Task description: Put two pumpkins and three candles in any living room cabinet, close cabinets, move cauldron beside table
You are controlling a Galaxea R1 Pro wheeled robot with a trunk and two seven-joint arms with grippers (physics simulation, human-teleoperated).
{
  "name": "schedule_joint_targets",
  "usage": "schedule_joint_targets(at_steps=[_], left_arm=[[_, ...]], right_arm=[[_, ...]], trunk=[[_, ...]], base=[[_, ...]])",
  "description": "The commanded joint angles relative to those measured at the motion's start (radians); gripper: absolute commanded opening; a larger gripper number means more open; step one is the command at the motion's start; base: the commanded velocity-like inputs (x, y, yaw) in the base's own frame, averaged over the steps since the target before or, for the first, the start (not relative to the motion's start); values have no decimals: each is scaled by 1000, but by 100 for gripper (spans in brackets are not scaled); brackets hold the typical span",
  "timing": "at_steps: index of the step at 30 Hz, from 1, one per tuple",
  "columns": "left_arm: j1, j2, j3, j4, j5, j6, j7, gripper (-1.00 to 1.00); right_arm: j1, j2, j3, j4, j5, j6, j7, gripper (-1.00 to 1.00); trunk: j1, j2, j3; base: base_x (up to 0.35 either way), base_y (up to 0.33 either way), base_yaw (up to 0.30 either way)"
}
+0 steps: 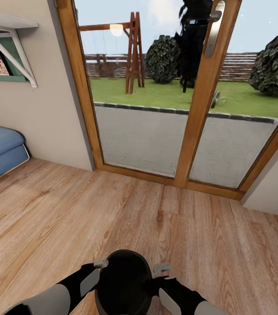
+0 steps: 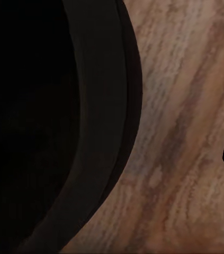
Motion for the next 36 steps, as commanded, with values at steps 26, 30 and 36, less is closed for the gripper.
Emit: schedule_joint_targets(at_steps=[26, 30, 36], left_arm=[[0, -17, 3, -2, 2, 3, 5, 100], [0, -18, 3, -3, 2, 3, 5, 100], [0, -18, 3, -3, 2, 3, 4, 100]], right_arm=[[-1, -8, -2, 15, -10, -45, -11, 100], [-1, -8, -2, 17, -10, -45, -16, 100], [-1, -6, -2, 30, -10, -44, -27, 100]], trunk=[[35, -63, -28], [42, -77, -34], [42, -77, -34]], base=[[0, 0, 0], [0, 0, 0], [0, 0, 0]])
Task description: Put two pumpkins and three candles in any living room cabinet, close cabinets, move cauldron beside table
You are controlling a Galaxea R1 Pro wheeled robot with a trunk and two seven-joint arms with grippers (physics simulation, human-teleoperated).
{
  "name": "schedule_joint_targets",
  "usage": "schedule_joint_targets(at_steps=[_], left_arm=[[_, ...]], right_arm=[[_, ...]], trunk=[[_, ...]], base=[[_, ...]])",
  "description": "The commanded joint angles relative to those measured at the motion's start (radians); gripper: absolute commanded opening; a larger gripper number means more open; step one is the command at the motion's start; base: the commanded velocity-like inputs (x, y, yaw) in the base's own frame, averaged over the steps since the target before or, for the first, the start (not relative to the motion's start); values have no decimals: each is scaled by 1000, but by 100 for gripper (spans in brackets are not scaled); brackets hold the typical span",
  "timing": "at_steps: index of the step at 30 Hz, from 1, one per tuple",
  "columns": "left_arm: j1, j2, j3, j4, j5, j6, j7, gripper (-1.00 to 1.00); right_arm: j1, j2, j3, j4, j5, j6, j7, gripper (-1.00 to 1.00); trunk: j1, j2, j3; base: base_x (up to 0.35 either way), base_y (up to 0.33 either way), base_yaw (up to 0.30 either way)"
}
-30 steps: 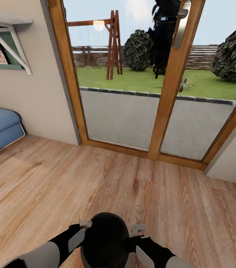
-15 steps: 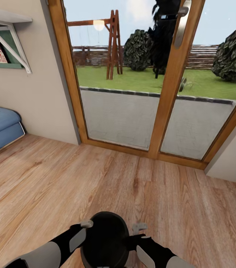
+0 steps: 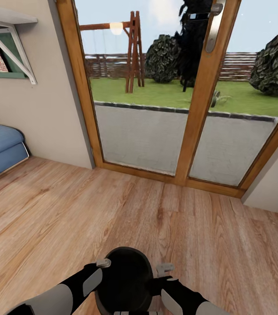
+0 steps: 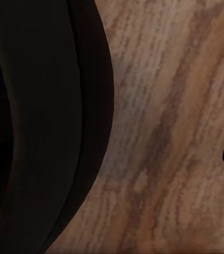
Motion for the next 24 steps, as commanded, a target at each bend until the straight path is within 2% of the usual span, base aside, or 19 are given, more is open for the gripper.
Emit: schedule_joint_targets(at_steps=[1, 3, 4, 5, 24], left_arm=[[0, 0, 0, 0, 0, 0, -1, 100], [0, 1, 0, 1, 0, -1, -3, 100], [0, 1, 0, 1, 0, -1, -2, -100], [0, 0, 0, 1, 0, -1, -1, -100], [0, -1, 1, 0, -1, 5, 0, -100]], right_arm=[[0, 0, 1, 2, 0, 0, -1, 100], [0, 0, 1, 3, 0, 0, -2, 100], [0, 1, 1, 3, 0, 0, -2, 100], [0, 1, 1, 3, 0, 0, -2, -100], [0, -1, 1, -10, 2, -1, 4, -100]], trunk=[[0, 0, 0], [0, 0, 0], [0, 0, 0], [0, 0, 0], [0, 0, 0]], base=[[0, 0, 0], [0, 0, 0], [0, 0, 0], [0, 0, 0], [0, 0, 0]])
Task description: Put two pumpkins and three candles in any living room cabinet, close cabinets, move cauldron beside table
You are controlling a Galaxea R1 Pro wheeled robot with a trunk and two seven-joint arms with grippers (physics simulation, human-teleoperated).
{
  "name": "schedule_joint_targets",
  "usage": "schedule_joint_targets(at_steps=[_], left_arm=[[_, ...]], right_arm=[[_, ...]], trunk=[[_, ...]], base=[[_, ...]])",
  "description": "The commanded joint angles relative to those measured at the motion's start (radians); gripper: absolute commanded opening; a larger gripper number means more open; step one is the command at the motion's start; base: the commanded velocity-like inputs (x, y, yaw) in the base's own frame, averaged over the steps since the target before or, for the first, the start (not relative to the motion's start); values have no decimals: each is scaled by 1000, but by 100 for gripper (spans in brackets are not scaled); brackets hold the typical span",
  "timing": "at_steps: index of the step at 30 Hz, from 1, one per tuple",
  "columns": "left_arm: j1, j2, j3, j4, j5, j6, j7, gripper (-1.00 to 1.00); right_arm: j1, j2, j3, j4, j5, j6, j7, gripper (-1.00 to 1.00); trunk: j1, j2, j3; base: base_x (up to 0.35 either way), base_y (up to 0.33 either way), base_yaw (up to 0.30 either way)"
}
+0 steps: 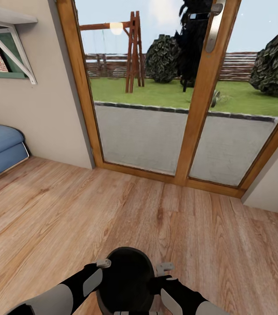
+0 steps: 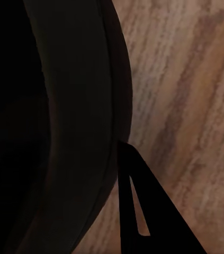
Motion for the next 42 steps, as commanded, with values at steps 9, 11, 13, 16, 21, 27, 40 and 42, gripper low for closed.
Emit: schedule_joint_targets(at_steps=[9, 11, 13, 16, 21, 27, 40, 42], left_arm=[[0, 0, 5, 0, 6, 7, 1, -100], [0, -1, 5, 0, 6, 8, 1, -100], [0, -3, 5, 0, 6, 9, 1, -100], [-1, -11, 6, 0, 6, 12, 2, -100], [-3, -14, 8, -1, 6, 13, 55, -100], [-3, -13, 8, 0, 6, 12, 65, -100], [-3, -13, 9, -1, 8, 12, 65, -100], [-3, -13, 9, -1, 8, 12, 65, -100]], right_arm=[[0, 6, 4, -5, 4, -6, -2, -100], [0, 8, 4, -7, 4, -6, -1, -100], [0, 8, 5, -10, 5, -6, -1, -100], [0, 5, 4, -12, 5, -6, -4, -100], [0, 0, 2, -12, 5, -6, -12, -100], [-1, -2, 0, -11, 4, -6, -12, -100], [-1, -2, 0, -11, 4, -6, -11, -100], [-1, -2, 0, -12, 4, -6, -12, -100]], trunk=[[0, 0, 0], [0, 0, 0], [0, 0, 0], [0, 0, 0], [0, 0, 0], [0, 0, 0], [0, 0, 0], [0, 0, 0]], base=[[0, 0, 0], [0, 0, 0], [0, 0, 0], [0, 0, 0], [0, 0, 0], [0, 0, 0], [0, 0, 83], [0, 0, 34]])
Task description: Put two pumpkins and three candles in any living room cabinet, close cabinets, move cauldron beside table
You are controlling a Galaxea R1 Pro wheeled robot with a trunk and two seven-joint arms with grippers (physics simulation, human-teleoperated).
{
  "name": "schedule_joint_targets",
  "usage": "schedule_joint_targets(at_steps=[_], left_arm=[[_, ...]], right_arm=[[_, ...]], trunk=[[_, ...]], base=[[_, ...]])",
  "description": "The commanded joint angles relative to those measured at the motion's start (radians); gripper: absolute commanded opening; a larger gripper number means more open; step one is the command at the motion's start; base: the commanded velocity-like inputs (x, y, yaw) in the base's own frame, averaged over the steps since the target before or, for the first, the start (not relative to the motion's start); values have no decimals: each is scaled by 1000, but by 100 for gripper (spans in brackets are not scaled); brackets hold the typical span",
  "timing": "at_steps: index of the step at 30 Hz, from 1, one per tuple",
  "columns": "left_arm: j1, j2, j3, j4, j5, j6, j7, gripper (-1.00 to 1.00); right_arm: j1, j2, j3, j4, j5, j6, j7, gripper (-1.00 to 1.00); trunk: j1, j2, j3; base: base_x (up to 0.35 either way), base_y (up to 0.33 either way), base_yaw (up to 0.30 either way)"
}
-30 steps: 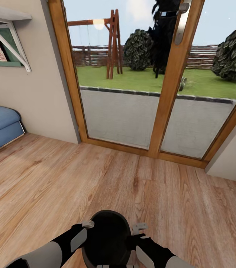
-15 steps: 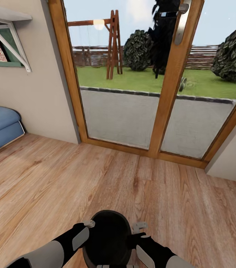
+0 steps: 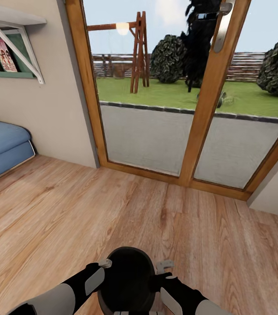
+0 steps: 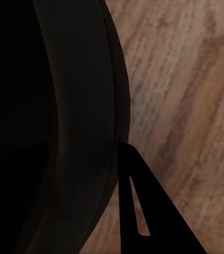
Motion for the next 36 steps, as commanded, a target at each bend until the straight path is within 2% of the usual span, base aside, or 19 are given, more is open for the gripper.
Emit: schedule_joint_targets(at_steps=[1, 19, 20, 27, 36], left_arm=[[0, 1, 7, 2, -30, 6, 19, -100], [0, 2, 10, 3, -30, 6, 19, -100], [6, -3, -1, 0, 3, -6, -9, -100], [14, 0, -1, -6, 3, -11, -10, -100], [18, 0, 30, -12, -13, -11, -10, -100]], right_arm=[[4, 0, -2, -1, -26, -2, 8, -100], [4, 2, -2, 0, -26, -2, 8, -100], [-5, 7, -4, -5, -2, -3, 7, -100], [-10, 8, 12, 7, -2, -2, 5, -100], [-12, 8, 17, 12, 0, -2, 12, -100]], trunk=[[0, 0, 0], [0, 0, 0], [0, 1, 0], [0, 1, 0], [0, 1, 0]], base=[[0, 0, 17], [0, 0, 2], [0, 0, 0], [0, 0, 0], [0, 0, 0]])
